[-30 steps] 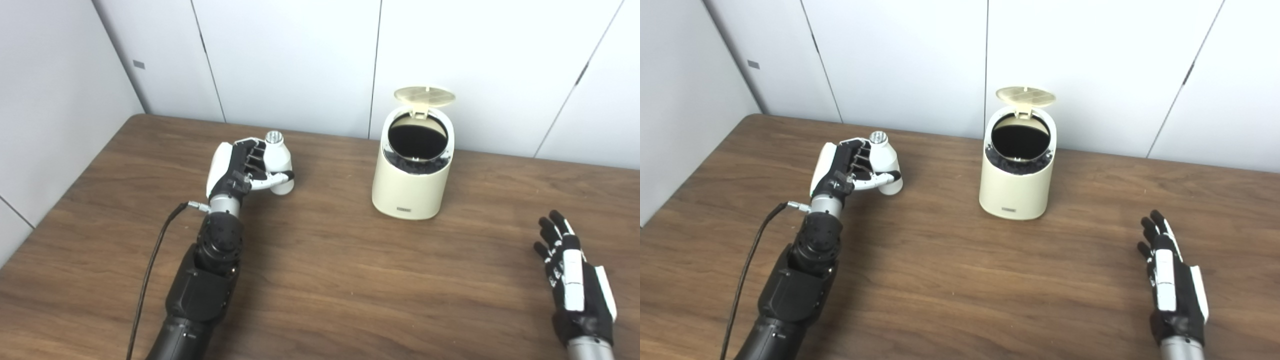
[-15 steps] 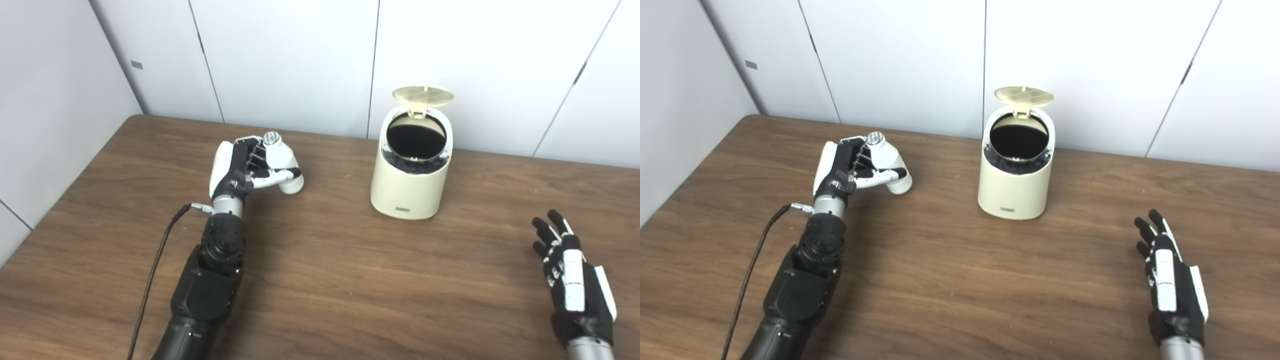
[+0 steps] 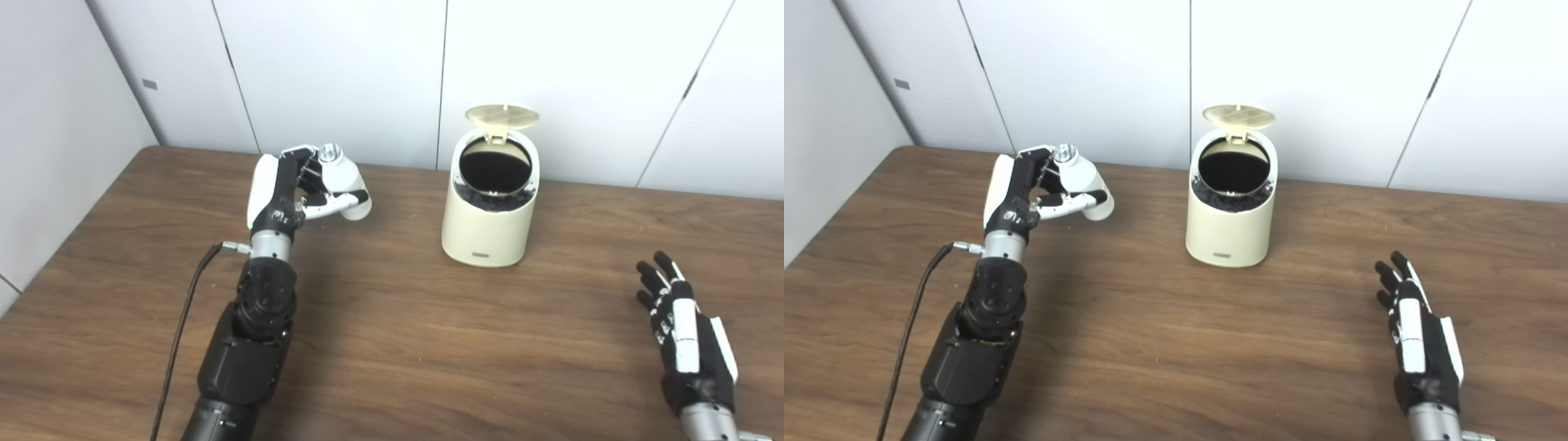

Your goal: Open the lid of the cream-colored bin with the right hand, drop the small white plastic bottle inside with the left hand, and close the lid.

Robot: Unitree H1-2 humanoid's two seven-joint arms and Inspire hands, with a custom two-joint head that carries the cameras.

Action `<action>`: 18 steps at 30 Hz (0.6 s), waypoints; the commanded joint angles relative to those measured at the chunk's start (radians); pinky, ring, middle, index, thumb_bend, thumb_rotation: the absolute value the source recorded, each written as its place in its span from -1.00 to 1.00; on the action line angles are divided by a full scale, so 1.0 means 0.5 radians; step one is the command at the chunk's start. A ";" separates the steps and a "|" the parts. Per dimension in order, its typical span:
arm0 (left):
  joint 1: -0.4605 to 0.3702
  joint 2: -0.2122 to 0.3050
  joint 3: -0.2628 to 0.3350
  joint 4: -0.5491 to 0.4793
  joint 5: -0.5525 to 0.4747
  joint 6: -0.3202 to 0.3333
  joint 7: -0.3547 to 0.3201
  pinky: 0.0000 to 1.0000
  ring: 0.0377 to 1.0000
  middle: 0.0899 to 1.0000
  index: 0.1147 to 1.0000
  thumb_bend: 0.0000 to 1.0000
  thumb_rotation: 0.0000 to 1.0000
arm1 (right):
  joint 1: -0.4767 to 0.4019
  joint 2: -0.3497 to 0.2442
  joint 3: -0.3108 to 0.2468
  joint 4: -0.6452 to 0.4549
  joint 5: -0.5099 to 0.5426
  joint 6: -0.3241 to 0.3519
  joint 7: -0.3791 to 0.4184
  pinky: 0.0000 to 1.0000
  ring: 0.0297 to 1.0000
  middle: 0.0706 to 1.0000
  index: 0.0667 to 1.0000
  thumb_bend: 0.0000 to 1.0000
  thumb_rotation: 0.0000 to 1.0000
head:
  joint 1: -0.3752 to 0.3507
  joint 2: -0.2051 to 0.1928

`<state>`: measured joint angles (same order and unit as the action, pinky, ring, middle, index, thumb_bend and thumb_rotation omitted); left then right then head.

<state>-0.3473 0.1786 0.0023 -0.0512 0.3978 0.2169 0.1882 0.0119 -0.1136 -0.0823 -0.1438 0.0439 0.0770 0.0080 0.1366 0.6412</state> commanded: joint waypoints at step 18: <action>-0.195 -0.129 -0.112 -0.175 0.030 -0.227 -0.035 -0.24 -0.14 -0.08 -0.24 -0.03 -1.00 | -0.048 0.070 0.040 0.128 -0.073 -0.214 -0.036 0.77 0.81 0.74 0.86 0.14 0.97 | -0.154 -0.221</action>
<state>-0.3881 0.1228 -0.0477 -0.1169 0.4086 0.1485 0.1600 0.0032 -0.0832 -0.0725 -0.0905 0.0121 -0.0008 -0.0196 0.0583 0.5308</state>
